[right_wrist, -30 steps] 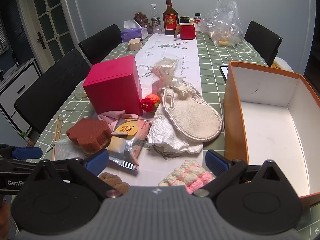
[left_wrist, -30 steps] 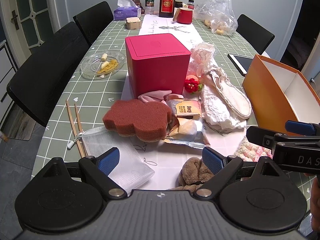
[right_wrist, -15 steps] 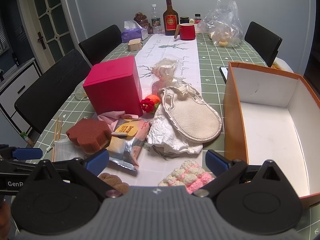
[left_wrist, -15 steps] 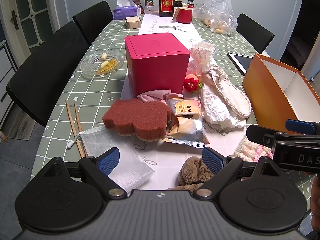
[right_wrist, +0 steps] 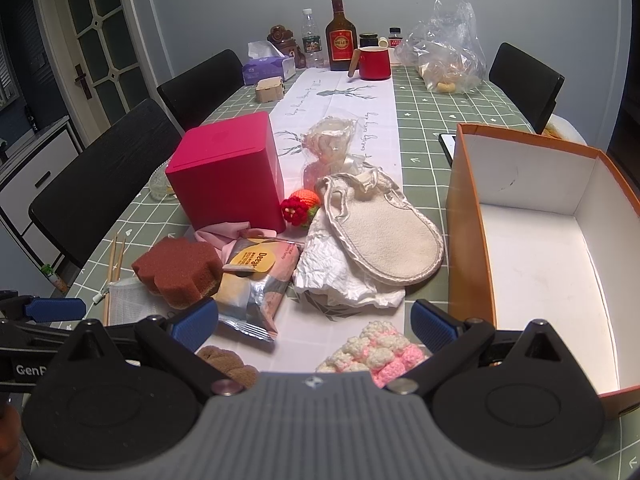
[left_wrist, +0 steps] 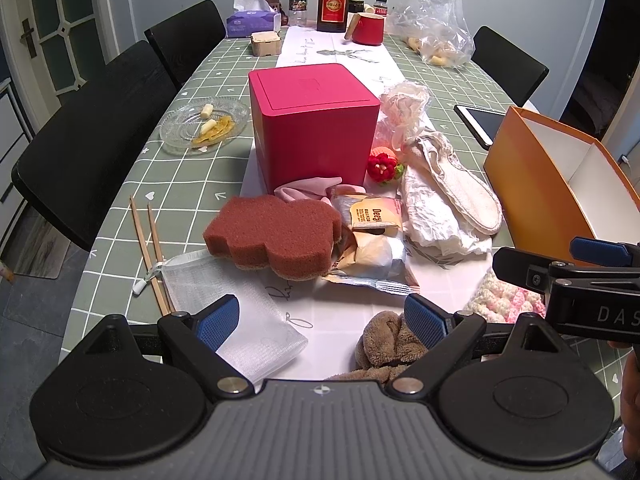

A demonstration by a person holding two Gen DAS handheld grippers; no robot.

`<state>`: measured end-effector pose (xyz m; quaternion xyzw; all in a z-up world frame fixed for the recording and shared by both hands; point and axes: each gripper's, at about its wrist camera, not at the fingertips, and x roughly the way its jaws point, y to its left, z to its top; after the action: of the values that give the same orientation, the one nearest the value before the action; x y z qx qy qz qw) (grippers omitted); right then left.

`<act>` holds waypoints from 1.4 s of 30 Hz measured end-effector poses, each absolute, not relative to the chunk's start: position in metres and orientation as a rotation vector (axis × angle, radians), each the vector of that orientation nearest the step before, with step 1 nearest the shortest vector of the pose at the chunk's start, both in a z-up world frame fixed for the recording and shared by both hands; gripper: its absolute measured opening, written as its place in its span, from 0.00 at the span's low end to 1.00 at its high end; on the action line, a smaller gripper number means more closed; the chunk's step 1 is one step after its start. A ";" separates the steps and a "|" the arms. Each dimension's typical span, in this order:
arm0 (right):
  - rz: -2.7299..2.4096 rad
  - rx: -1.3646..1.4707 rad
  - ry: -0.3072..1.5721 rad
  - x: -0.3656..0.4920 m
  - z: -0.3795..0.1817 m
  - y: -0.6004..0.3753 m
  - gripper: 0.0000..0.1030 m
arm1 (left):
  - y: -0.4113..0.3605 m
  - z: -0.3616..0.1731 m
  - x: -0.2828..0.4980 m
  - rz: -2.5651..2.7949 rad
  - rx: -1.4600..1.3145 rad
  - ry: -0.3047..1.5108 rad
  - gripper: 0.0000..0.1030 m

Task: Organize soft objects

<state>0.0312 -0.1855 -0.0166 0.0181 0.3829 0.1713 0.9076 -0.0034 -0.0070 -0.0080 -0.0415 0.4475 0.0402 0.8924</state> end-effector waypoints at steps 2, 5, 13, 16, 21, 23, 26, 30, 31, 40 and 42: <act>0.354 0.039 0.791 0.032 -0.016 -0.186 0.97 | -0.008 -0.009 -0.004 0.082 -0.086 0.931 1.00; 0.354 0.041 0.792 0.031 -0.016 -0.187 0.97 | -0.008 -0.009 -0.004 0.082 -0.087 0.933 1.00; 0.355 0.041 0.792 0.032 -0.016 -0.187 0.97 | -0.008 -0.009 -0.003 0.081 -0.087 0.933 1.00; 0.355 0.040 0.791 0.031 -0.016 -0.187 0.97 | -0.009 -0.010 -0.003 0.079 -0.089 0.935 1.00; 0.367 0.052 0.788 0.031 -0.014 -0.188 0.97 | 0.000 -0.003 0.004 0.031 -0.083 0.932 1.00; 0.377 0.057 0.778 0.030 -0.012 -0.189 0.97 | 0.007 -0.001 0.005 0.022 -0.065 0.917 1.00; 0.383 0.051 0.771 0.031 -0.011 -0.190 0.97 | 0.020 -0.001 0.007 0.034 -0.022 0.893 1.00; 0.380 0.062 0.767 0.033 -0.010 -0.190 0.98 | 0.046 -0.006 0.009 0.089 -0.026 0.901 1.00; 0.381 0.064 0.765 0.033 -0.009 -0.190 0.98 | 0.053 -0.007 0.009 0.091 -0.049 0.909 1.00; 0.403 0.099 0.686 0.040 0.008 -0.193 0.98 | 0.112 -0.008 0.004 0.114 -0.247 0.917 1.00; 0.400 0.102 0.650 0.043 0.013 -0.195 0.98 | 0.117 -0.011 0.006 0.121 -0.241 0.920 1.00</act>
<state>0.0429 -0.1949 0.0135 0.0496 0.3170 0.1950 0.9268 0.0061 0.1168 -0.0105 -0.1160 0.4425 0.0581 0.8873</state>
